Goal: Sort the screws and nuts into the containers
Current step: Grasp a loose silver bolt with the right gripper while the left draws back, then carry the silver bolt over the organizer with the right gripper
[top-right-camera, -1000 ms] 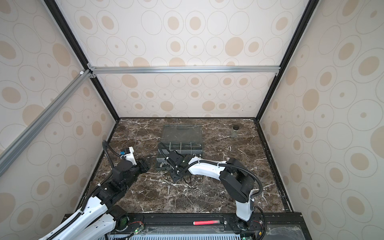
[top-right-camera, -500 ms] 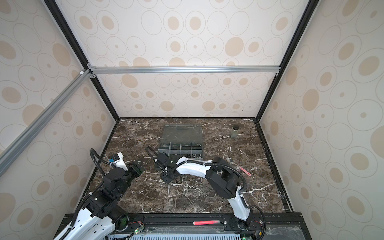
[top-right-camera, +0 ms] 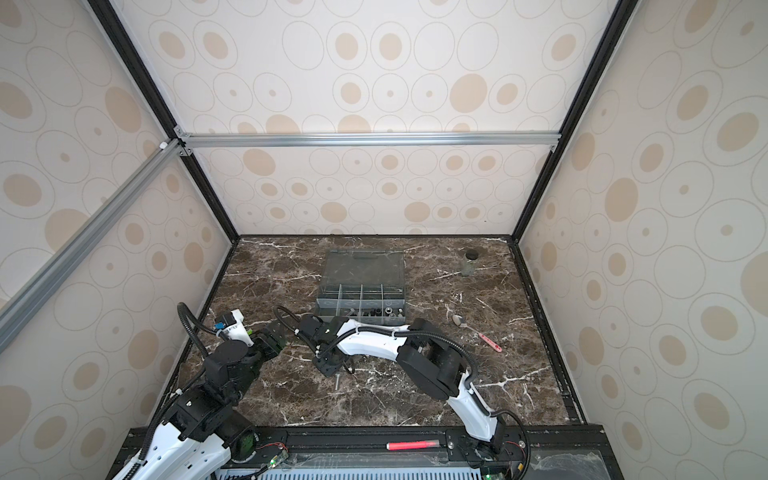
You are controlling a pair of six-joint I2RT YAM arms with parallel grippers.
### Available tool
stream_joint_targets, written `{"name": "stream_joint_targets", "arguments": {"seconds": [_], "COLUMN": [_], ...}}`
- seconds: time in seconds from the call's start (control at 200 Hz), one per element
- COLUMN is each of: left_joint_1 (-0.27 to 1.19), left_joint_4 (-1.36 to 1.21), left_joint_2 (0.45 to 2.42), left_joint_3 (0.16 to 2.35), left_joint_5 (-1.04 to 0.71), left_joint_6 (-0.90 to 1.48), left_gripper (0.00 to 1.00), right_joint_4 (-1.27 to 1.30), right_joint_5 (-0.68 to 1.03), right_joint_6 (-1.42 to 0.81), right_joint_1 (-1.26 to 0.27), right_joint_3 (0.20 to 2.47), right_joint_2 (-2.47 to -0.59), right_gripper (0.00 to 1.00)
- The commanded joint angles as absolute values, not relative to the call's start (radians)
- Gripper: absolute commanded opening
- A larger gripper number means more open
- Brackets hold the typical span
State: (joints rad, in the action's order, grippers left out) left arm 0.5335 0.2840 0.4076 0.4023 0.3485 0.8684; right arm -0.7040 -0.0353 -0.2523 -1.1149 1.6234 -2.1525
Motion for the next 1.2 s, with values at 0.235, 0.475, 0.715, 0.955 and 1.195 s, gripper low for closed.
{"name": "stream_joint_targets", "arguments": {"seconds": [0.235,0.475,0.715,0.955,1.195], "left_joint_1": [0.524,0.523,0.524,0.525,0.524], "left_joint_4": [0.285,0.281,0.259,0.218,0.171], "left_joint_2": [0.403,0.399,0.399,0.443,0.508], "left_joint_3": [0.385,0.376,0.347,0.344,0.342], "left_joint_5": [0.376,0.37,0.358,0.334,0.286], "left_joint_6": [0.884,0.899,0.913,0.9,0.901], "left_gripper": [0.68,0.69,0.69,0.7,0.7], "right_joint_4": [-0.757,-0.726,-0.664,-0.648,-0.629], "right_joint_5": [-0.11,-0.103,-0.064,-0.161,-0.201], "right_joint_6": [-0.261,-0.259,-0.214,-0.097,-0.009], "right_joint_1": [-1.121,-1.111,-1.036,-0.949,-0.895], "right_joint_3": [1.651,1.638,1.603,1.652,1.73], "right_joint_2": [-2.183,-2.138,-1.975,-1.943,-2.015], "right_gripper": [0.19,0.13,0.13,0.14,0.14]}}
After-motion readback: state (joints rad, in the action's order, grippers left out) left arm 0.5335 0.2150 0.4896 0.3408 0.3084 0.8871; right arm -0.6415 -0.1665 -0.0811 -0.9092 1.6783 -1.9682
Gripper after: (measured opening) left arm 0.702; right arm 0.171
